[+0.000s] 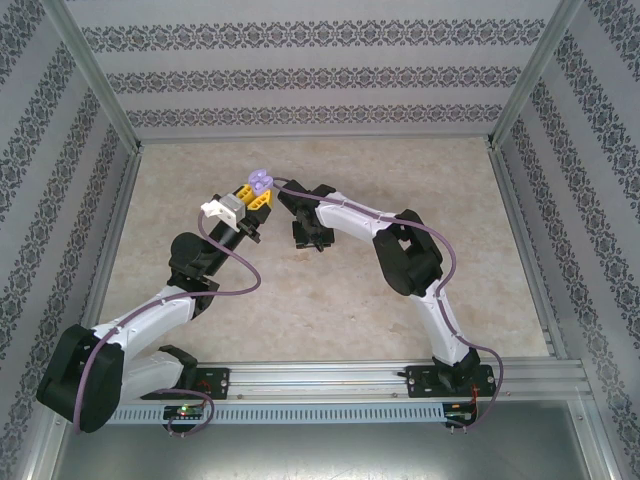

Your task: Insert the wireless bluetooth earbuds into the charging case

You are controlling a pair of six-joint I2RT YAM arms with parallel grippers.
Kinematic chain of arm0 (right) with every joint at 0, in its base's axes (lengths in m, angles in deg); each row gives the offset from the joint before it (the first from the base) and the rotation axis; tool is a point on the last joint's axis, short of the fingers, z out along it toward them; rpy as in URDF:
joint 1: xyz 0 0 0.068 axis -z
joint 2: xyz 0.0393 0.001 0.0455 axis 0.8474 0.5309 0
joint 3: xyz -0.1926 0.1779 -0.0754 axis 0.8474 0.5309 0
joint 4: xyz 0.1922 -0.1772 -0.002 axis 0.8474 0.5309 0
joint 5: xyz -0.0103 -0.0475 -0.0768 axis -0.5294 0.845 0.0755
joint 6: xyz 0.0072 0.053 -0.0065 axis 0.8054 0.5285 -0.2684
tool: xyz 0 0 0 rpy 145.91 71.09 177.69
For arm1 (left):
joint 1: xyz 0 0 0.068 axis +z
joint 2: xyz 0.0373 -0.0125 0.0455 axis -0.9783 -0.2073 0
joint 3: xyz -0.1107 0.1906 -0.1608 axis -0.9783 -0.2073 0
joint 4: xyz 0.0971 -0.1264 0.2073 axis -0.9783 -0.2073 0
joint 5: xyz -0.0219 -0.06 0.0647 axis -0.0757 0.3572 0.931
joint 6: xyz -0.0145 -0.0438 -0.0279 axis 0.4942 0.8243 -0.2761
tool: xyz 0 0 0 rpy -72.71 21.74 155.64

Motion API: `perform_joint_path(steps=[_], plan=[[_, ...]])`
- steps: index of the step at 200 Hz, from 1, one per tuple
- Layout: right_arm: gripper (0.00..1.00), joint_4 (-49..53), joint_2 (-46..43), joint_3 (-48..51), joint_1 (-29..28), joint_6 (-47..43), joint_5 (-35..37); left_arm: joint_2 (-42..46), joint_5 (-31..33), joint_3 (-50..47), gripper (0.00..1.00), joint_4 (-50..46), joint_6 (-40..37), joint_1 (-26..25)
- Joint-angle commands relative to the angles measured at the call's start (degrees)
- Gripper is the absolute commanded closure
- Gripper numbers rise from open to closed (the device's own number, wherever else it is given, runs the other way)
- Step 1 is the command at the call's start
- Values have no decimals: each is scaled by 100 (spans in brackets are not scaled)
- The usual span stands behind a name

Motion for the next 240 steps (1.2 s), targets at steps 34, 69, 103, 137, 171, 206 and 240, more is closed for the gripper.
perform_joint_path(steps=[34, 69, 103, 137, 171, 206, 240], plan=[[60, 183, 207, -68, -3, 120, 261, 138, -66, -49, 100, 369, 137, 78], [65, 114, 213, -14, 42, 137, 229, 143, -84, -51, 100, 351, 139, 86], [71, 67, 174, 16, 51, 137, 212, 136, -106, -31, 100, 299, 128, 83], [78, -59, -38, 160, 48, 127, 262, 127, -148, 6, 100, 237, 120, 88], [81, -224, -420, 412, 77, 85, 400, 118, -256, 77, 100, 149, 141, 88], [81, -396, -976, 732, 134, 40, 536, 127, -377, 172, 100, 72, 155, 86], [82, -578, -1757, 1121, 232, -43, 641, 156, -639, 285, 100, -77, 147, 88]])
